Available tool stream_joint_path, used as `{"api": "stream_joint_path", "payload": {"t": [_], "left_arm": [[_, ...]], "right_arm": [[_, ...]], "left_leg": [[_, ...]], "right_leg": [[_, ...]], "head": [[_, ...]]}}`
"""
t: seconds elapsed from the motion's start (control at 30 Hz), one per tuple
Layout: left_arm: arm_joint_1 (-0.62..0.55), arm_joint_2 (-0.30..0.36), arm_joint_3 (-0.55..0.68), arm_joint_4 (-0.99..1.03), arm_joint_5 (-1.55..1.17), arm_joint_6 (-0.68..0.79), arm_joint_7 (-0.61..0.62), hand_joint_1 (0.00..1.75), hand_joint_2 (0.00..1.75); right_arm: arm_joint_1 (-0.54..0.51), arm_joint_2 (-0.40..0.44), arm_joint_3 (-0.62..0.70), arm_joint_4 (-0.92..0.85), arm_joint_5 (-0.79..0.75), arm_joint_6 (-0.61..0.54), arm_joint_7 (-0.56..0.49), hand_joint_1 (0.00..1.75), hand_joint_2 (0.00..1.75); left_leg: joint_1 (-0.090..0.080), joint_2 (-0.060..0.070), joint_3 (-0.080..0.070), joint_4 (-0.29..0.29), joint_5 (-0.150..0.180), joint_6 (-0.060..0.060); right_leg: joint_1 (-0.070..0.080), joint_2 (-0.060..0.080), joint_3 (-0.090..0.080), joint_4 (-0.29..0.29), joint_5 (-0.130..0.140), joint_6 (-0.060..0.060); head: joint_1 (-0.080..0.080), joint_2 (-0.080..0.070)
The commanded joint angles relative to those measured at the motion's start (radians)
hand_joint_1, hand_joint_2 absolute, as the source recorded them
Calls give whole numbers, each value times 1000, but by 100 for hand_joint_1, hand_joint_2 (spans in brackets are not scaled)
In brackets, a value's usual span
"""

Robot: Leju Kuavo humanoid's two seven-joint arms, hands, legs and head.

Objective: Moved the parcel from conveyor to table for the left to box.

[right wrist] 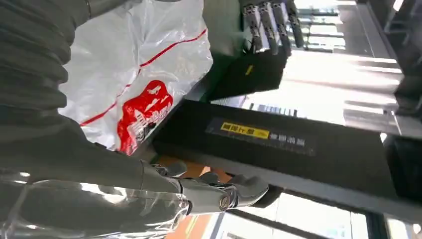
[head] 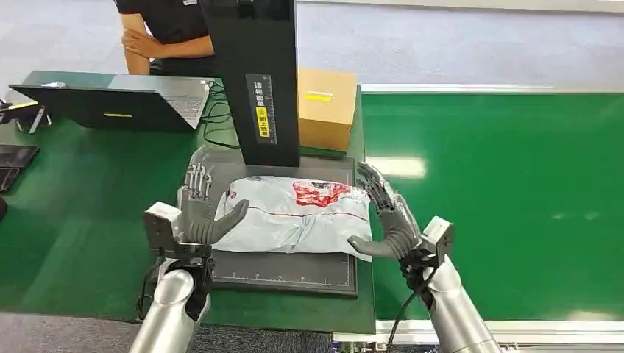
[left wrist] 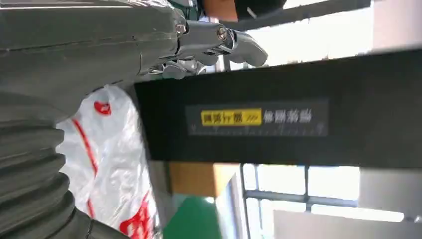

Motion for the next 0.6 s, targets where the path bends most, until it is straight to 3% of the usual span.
{"api": "stream_joint_path", "payload": {"t": [0.03, 0.27, 0.6], "left_arm": [[-23, 18, -24, 41, -27, -30, 15, 0, 175], [-28, 27, -51, 47, -100, -71, 21, 0, 175], [-70, 44, -232, 134, -343, -129, 83, 0, 175]], "right_arm": [[135, 52, -128, -121, -21, -1, 20, 0, 175], [168, 76, -193, -196, 21, -80, 37, 0, 175], [187, 89, -249, -220, -10, -78, 51, 0, 175]], "left_leg": [[1, -3, 1, -1, 1, -2], [0, -2, 1, -1, 1, -2], [0, -3, 1, -1, 1, -1]], "right_leg": [[1, -3, 2, -1, -1, -2], [0, -3, 1, -1, 0, -2], [0, -3, 2, -1, 0, -1]], "head": [[0, 0], [0, 0], [0, 0]]}}
